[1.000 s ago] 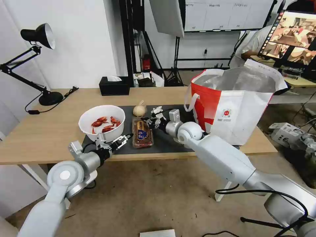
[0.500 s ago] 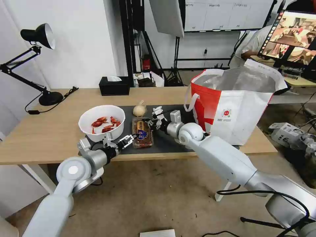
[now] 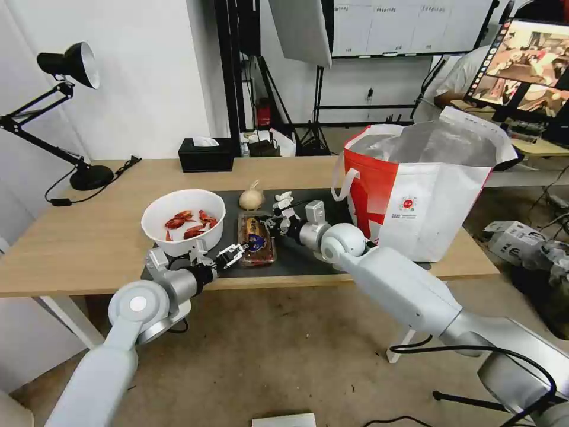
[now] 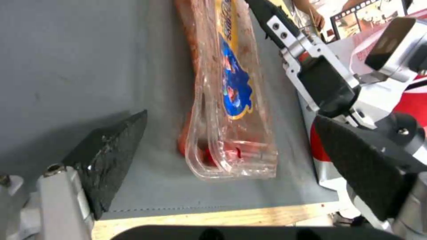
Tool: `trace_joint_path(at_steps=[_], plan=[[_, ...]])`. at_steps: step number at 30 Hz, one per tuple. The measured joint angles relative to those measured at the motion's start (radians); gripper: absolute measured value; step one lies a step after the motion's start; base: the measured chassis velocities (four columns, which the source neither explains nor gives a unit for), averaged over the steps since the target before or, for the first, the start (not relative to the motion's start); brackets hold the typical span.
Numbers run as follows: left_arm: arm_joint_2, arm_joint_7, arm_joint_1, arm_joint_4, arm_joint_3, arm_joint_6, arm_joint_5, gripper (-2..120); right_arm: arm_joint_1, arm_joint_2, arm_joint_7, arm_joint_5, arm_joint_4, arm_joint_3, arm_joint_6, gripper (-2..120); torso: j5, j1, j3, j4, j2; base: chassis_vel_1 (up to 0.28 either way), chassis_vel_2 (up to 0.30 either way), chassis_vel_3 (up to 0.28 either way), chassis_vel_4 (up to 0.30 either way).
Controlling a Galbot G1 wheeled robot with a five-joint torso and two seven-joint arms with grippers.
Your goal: Pick up the trash from the table and place it into the takeout bag.
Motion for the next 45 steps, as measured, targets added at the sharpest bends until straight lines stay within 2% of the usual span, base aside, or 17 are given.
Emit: trace_joint_path(at_steps=[11,14,16,18,20,22,24,27,28,29,30,32,33,35,37,39,45], plan=[[-0.023,-0.027,-0.017,0.01,0.021,0.001,-0.001,100,-0.002,0.001,0.002,0.0,0.001,0.002,0.001,0,0.0,0.0,0.0,0.0,0.0,0.0,0.0,0.0,0.0],[-0.025,-0.03,-0.019,0.012,0.026,0.0,-0.001,95,-0.005,0.001,0.003,0.0,0.003,0.004,0.002,0,0.0,0.0,0.0,0.0,0.0,0.0,0.0,0.0,0.0],[-0.028,-0.039,-0.023,0.016,0.032,-0.003,-0.001,83,-0.008,0.001,0.003,0.0,0.004,0.006,0.003,0,0.0,0.0,0.0,0.0,0.0,0.0,0.0,0.0,0.0],[-0.03,-0.043,-0.025,0.018,0.033,-0.004,-0.001,80,-0.008,0.001,0.003,0.0,0.004,0.007,0.003,0,0.0,0.0,0.0,0.0,0.0,0.0,0.0,0.0,0.0],[-0.034,-0.048,-0.027,0.022,0.037,-0.009,-0.001,69,-0.011,0.002,0.003,0.0,0.004,0.009,0.003,0,-0.0001,0.0,0.0,0.0,0.0,0.0,0.0,0.0,0.0],[-0.035,-0.049,-0.027,0.023,0.038,-0.01,-0.001,66,-0.012,0.002,0.004,0.0,0.004,0.011,0.004,0,-0.0001,0.0,0.0,0.0,0.0,0.0,0.0,0.0,0.0],[-0.037,-0.05,-0.027,0.024,0.041,-0.014,-0.001,55,-0.015,0.001,0.004,0.0,0.004,0.013,0.004,0,-0.0001,0.0,0.0,0.0,0.0,0.0,0.0,0.0,0.0],[-0.038,-0.051,-0.027,0.024,0.043,-0.015,0.0,51,-0.016,0.001,0.004,0.0,0.004,0.014,0.004,0,-0.0001,0.0,0.0,0.0,0.0,0.0,0.0,0.0,0.0],[-0.04,-0.053,-0.027,0.024,0.044,-0.017,0.001,42,-0.017,0.0,0.004,0.0,0.005,0.014,0.004,0,-0.0001,0.0,0.0,0.0,0.0,0.0,0.0,0.0,0.0],[-0.04,-0.053,-0.027,0.024,0.044,-0.017,0.001,42,-0.017,0.0,0.004,0.0,0.005,0.014,0.004,0,-0.0001,0.0,0.0,0.0,0.0,0.0,0.0,0.0,0.0],[-0.043,-0.056,-0.027,0.024,0.044,-0.018,0.002,34,-0.018,0.0,0.005,0.001,0.011,0.014,0.004,0,0.0,0.0,0.0,0.0,0.0,0.0,0.0,0.0,0.0],[-0.044,-0.057,-0.025,0.024,0.043,-0.021,0.003,26,-0.019,-0.001,0.007,0.002,0.02,0.014,0.004,0,0.0,0.0,0.0,0.0,0.0,0.0,0.0,0.0,0.0],[-0.044,-0.057,-0.025,0.024,0.043,-0.021,0.003,26,-0.019,-0.001,0.007,0.002,0.02,0.014,0.004,0,0.0,0.0,0.0,0.0,0.0,0.0,0.0,0.0,0.0],[-0.044,-0.057,-0.022,0.021,0.041,-0.022,0.003,15,-0.02,-0.001,0.009,0.003,0.024,0.014,0.004,0,-0.0001,0.0,0.0,0.0,0.0,0.0,0.0,0.0,0.0],[-0.043,-0.057,-0.021,0.02,0.04,-0.023,0.003,11,-0.02,-0.002,0.009,0.003,0.025,0.014,0.004,0,0.0,0.0,0.0,0.0,0.0,0.0,0.0,0.0,0.0],[-0.044,-0.057,-0.018,0.019,0.04,-0.024,0.006,1,-0.022,-0.005,0.01,0.006,0.029,0.015,0.004,0,0.0,0.0,0.0,0.0,0.0,0.0,0.0,0.0,0.0],[-0.043,-0.056,-0.016,0.017,0.04,-0.029,0.008,0,-0.03,-0.013,0.015,0.022,0.041,0.031,0.004,0,0.0,0.0,0.0,0.0,0.0,0.0,0.0,0.0,0.0]])
